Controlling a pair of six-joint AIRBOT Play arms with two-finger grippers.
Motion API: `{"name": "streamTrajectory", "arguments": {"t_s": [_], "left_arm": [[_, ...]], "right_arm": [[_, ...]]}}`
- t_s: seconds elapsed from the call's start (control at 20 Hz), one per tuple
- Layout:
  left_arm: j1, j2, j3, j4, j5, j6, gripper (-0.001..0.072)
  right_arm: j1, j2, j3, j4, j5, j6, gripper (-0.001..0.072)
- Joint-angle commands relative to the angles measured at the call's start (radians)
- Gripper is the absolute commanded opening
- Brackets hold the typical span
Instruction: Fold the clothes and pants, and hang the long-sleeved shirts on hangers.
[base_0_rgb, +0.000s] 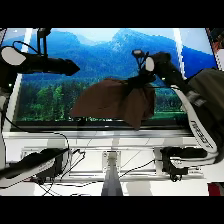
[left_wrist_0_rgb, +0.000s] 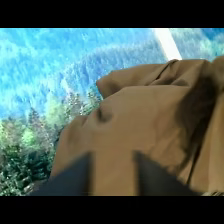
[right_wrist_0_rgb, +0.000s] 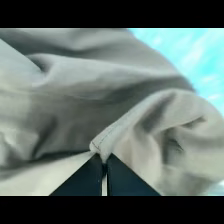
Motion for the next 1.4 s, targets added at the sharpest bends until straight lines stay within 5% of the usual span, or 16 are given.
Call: {"name": "streamTrajectory", "arguments": {"t_s": [0.0, 0.2, 0.3, 0.6, 0.65, 0.7, 0.75, 0.8, 1.1, 1.35], "left_arm": [[0.036, 0.012, 0.000, 0.001, -0.018, -0.037, 0.0119], [0.127, 0.013, 0.000, 0.038, -0.186, -0.038, 0.0118], [0.175, 0.014, -0.005, 0.109, -0.280, -0.037, 0.0014], [0.242, 0.014, -0.255, 0.104, -0.276, -0.037, 0.0015], [0.239, 0.011, -0.325, 0.073, -0.253, -0.026, 0.0064], [0.239, 0.010, -0.391, 0.027, -0.225, -0.004, 0.0230], [0.239, 0.007, -0.455, -0.020, -0.193, 0.005, 0.0476], [0.239, 0.002, -0.504, -0.046, -0.168, 0.007, 0.0569], [0.239, -0.048, -0.669, -0.132, -0.080, 0.216, 0.0568], [0.239, -0.107, -0.672, -0.120, -0.010, 0.231, 0.0567]], "right_arm": [[0.001, 0.154, 0.028, -0.135, 0.023, -0.047, 0.0012], [0.000, 0.360, 0.005, -0.253, 0.105, -0.055, 0.0012], [-0.031, 0.476, -0.061, -0.258, 0.112, -0.038, 0.0011], [-0.174, 0.867, -0.443, -0.218, 0.143, -0.010, 0.0012], [-0.174, 0.917, -0.492, -0.201, 0.142, -0.009, 0.0012], [-0.174, 0.952, -0.527, -0.177, 0.140, -0.009, 0.0012], [-0.174, 0.975, -0.554, -0.148, 0.134, -0.009, 0.0012], [-0.174, 0.985, -0.571, -0.121, 0.122, -0.009, 0.0012], [-0.173, 0.977, -0.582, -0.073, -0.001, -0.009, 0.0012], [-0.173, 0.977, -0.582, -0.022, -0.031, -0.009, 0.0012]]}}
